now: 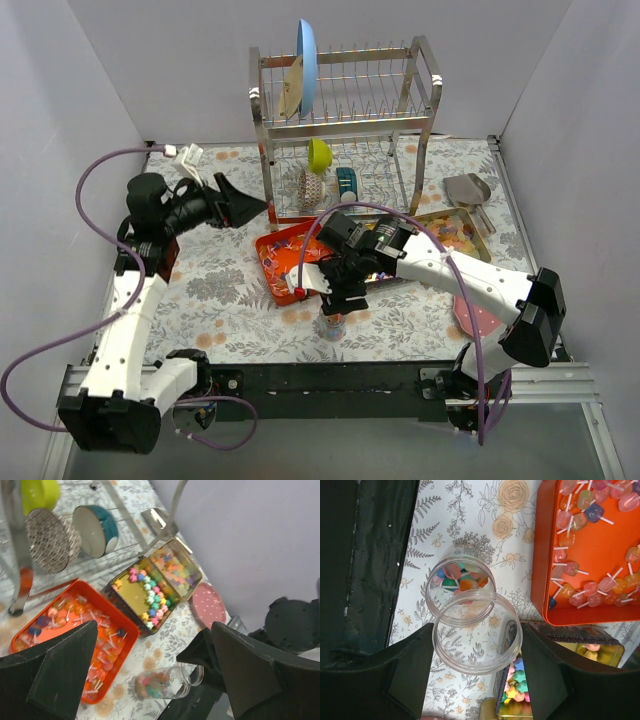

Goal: Pack the candies
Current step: Close the bottle lid on the packing bottle.

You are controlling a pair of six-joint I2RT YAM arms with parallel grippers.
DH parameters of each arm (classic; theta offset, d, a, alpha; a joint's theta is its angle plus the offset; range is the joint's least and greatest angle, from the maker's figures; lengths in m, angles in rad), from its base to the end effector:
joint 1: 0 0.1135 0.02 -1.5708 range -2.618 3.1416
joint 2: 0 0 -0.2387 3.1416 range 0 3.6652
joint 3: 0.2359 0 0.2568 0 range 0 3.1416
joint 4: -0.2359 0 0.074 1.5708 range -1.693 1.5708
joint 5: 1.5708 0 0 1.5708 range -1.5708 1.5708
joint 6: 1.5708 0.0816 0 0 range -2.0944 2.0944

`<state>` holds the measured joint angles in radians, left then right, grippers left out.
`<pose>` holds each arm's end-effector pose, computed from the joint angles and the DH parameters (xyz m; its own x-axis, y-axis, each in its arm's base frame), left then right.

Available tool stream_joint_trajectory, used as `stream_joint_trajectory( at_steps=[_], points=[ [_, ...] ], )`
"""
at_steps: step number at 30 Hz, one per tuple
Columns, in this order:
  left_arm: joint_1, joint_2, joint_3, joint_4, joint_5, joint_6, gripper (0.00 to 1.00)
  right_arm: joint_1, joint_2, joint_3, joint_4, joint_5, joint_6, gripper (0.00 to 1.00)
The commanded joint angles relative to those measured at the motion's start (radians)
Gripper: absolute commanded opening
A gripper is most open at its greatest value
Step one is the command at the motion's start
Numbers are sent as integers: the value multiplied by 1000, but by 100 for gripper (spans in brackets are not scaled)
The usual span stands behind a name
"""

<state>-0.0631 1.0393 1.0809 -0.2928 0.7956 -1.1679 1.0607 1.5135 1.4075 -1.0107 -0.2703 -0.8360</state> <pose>0.2688 -0.0754 0.3570 -0.7731 -0.5962 -0.2165 0.0598 0.2712 -0.9607 0.1411 0.2968 0.2479 0.3722 -0.7991 -0.4721 -0.9278 -0.3349 -0.1646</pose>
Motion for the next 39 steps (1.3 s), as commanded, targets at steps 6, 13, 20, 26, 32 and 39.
stream_joint_trajectory(
  at_steps=[6, 13, 20, 26, 32, 39],
  points=[
    [12, -99, -188, -85, -185, 80, 98, 28, 27, -11, 35, -60, 41, 62],
    [19, -140, -223, -83, -228, 109, 98, 68, 10, -59, 44, -61, 46, 63],
    [49, -176, -269, -71, -207, 88, 98, 93, 22, -79, 80, -9, 72, 63],
    [62, -179, -274, -57, -188, 77, 97, 91, 19, -107, 96, 34, 83, 63],
    [62, -176, -276, -62, -156, 94, 97, 87, 1, -173, 109, 46, 98, 65],
    [59, -199, -326, -5, -20, 134, 97, 22, -10, -211, 95, -44, 132, 66]
  ],
)
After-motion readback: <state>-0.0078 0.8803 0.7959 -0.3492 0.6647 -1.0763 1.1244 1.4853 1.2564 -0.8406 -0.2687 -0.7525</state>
